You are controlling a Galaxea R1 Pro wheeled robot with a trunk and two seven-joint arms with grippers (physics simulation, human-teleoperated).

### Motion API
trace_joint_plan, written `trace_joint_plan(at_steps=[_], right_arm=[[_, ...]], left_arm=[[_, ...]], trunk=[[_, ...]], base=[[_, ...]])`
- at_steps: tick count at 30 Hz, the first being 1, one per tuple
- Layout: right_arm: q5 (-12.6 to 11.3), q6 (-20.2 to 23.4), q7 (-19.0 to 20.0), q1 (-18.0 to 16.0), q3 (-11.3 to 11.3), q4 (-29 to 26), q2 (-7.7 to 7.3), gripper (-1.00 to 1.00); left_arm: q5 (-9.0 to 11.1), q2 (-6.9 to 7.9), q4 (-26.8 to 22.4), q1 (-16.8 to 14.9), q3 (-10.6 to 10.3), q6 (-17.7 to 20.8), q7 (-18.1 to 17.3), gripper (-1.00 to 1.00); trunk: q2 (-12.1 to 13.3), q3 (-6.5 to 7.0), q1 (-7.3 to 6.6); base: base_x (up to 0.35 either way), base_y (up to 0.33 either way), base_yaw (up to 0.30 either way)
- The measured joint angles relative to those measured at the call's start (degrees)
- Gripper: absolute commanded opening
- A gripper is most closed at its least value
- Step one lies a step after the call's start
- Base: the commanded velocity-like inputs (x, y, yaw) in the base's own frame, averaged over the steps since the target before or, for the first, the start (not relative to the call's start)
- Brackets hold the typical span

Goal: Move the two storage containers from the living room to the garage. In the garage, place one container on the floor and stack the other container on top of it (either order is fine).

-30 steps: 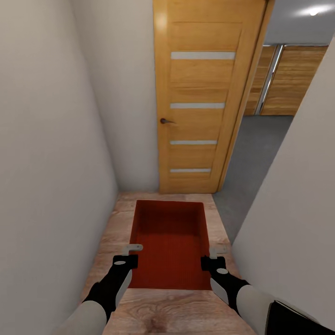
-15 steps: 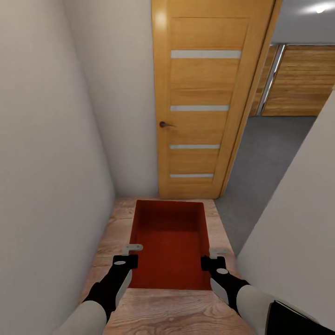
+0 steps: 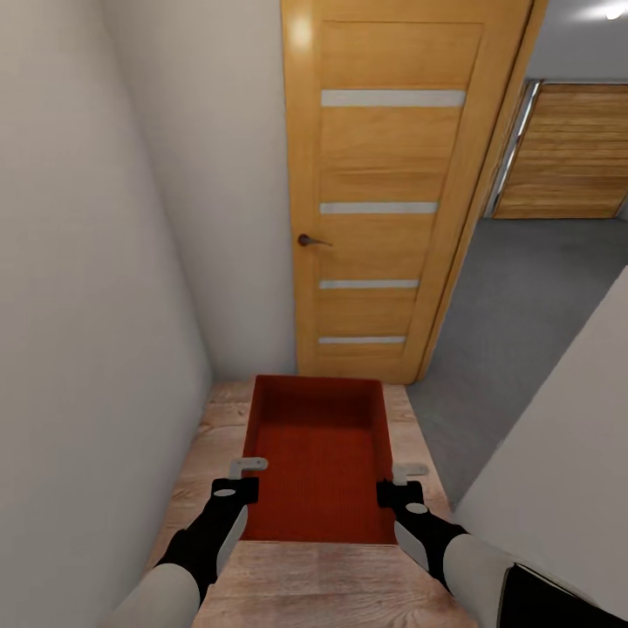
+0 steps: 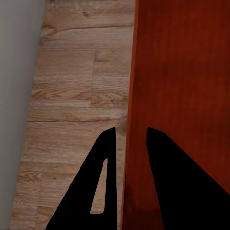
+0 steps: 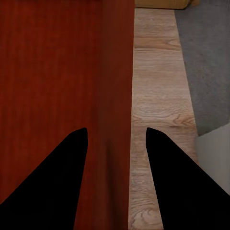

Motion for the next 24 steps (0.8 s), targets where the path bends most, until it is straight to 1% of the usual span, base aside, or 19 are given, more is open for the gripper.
trace_joint_plan(at_steps=[24], right_arm=[[0.0,0.0,0.0,0.0,0.0,0.0,0.00,-1.00]], left_arm=[[0.0,0.00,0.0,0.0,0.0,0.0,0.0,-1.00]], trunk=[[0.0,0.00,0.00]], base=[[0.322,0.000,0.000]])
